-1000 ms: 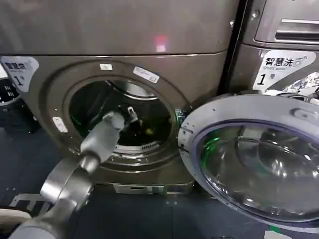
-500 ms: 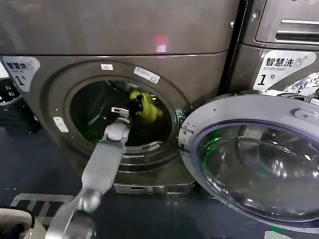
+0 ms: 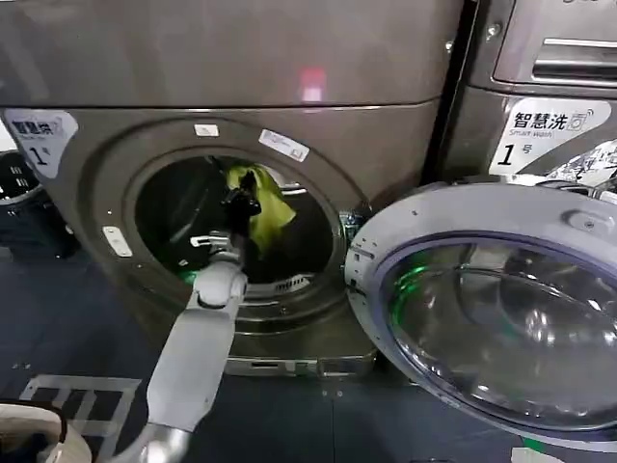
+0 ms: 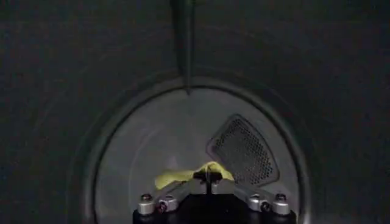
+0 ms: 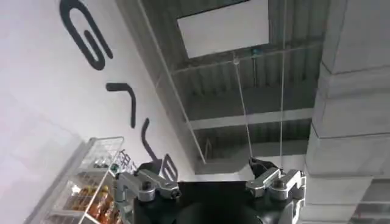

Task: Grasp the clothes from the dryer.

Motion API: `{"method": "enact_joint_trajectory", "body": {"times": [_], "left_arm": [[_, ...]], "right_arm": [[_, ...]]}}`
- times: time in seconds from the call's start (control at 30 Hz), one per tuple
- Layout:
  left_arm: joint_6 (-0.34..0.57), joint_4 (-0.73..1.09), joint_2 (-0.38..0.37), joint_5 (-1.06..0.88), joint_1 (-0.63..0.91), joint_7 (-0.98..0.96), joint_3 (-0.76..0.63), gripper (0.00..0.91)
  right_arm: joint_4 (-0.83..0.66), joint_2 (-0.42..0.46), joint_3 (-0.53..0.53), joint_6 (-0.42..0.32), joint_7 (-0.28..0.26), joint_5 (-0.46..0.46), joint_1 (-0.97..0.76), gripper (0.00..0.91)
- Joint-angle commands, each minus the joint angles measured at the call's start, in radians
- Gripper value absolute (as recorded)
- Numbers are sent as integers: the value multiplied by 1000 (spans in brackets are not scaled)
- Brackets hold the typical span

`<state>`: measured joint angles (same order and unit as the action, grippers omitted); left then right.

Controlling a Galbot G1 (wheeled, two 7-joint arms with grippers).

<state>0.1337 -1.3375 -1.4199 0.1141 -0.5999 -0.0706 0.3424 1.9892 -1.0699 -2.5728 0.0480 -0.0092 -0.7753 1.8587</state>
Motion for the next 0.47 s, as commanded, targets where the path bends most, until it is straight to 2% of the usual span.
{"method": "enact_joint_trajectory", "body": {"times": [0.03,0.47], "left_arm": [[-27,-70,-5,6,-43,-20,3,0],[-76,-61,26,8,-51,-7,2,0]], "right_arm": [[-1,-1,-16,12,-2,2,6,907],[-8,11,-44,21,-3,0,23,907]]}}
